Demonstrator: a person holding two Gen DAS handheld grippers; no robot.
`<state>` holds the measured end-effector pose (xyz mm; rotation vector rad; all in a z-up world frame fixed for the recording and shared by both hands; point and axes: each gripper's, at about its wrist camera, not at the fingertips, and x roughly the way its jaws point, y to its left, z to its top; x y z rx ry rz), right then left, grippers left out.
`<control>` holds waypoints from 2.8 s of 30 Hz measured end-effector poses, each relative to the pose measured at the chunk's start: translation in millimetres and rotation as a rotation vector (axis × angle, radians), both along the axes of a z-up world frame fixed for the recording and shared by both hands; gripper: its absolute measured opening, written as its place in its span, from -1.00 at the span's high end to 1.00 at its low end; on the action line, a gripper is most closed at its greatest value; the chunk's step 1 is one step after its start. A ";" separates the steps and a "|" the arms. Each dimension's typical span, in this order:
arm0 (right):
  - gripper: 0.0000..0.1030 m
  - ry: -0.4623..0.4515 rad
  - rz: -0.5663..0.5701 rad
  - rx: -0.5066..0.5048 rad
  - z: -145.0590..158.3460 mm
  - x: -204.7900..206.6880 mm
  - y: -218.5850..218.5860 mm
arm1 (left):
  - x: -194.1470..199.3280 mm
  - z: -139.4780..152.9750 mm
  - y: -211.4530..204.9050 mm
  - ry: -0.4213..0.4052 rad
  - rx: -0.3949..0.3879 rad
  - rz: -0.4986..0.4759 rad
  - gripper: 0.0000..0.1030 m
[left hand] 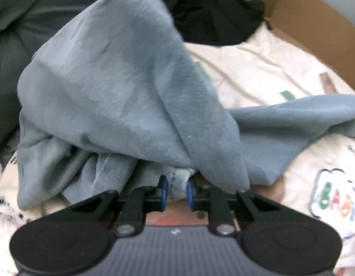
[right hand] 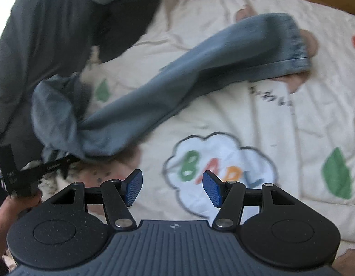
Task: Fold clothes
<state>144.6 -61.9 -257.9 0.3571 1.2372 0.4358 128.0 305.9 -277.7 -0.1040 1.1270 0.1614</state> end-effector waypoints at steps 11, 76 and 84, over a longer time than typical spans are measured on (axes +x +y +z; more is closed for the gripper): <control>-0.26 -0.026 0.116 0.040 1.0 -2.7 34.5 | 4.0 41.1 -39.8 -0.061 -0.203 -0.074 0.67; 0.80 -0.135 -0.055 0.005 -5.8 -32.1 -19.6 | -25.8 27.8 -57.0 0.056 -0.639 -0.070 0.00; 0.80 -0.084 -0.152 -0.095 -1.4 -32.3 -68.9 | -32.0 26.1 -44.4 0.055 -0.596 -0.019 0.00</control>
